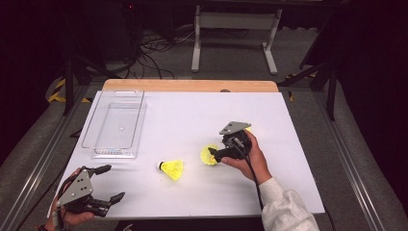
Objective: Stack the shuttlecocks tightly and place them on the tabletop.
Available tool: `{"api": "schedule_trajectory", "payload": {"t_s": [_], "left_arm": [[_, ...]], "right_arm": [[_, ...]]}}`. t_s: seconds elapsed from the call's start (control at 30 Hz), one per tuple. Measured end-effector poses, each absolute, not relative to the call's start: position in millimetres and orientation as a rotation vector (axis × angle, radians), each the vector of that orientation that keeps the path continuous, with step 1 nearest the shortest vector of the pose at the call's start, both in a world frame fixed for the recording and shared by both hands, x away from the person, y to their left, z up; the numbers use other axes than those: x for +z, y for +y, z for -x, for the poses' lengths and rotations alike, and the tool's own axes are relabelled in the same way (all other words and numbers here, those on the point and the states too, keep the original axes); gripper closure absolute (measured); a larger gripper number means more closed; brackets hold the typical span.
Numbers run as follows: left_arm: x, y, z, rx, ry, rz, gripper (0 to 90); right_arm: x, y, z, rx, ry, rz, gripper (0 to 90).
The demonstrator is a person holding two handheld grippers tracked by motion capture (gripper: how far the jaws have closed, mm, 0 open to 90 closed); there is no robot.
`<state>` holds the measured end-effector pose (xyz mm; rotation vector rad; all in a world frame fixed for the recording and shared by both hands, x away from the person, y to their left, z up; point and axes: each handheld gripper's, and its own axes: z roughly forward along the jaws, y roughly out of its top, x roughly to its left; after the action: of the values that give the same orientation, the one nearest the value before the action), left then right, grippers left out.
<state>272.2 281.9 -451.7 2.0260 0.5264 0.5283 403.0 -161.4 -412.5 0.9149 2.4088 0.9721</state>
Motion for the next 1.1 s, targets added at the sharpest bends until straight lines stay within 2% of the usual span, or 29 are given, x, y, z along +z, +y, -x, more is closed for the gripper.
{"api": "schedule_trajectory", "payload": {"t_s": [0.27, 0.7, 0.83, 0.97, 1.1], "left_arm": [[-452.6, 279.4, -273.5, 0.519, 0.523, -2.040, 7.6], [-453.6, 276.9, -274.0, 0.516, 0.514, -2.066, 7.9], [-453.6, 276.7, -274.0, 0.517, 0.517, -2.068, 7.9], [-453.7, 276.7, -273.9, 0.518, 0.517, -2.067, 7.8], [-453.3, 277.4, -273.7, 0.518, 0.515, -2.063, 7.8]], "right_arm": [[-420.7, -194.4, -391.8, 0.969, 2.448, -0.943, 33.5], [-445.1, -218.8, -375.2, 0.888, 2.512, -0.869, 40.3], [-451.0, -221.2, -369.8, 0.873, 2.509, -0.853, 52.9], [-453.3, -220.9, -365.7, 0.860, 2.499, -0.810, 70.6], [-452.8, -221.2, -364.2, 0.877, 2.481, -0.800, 80.2]]}}
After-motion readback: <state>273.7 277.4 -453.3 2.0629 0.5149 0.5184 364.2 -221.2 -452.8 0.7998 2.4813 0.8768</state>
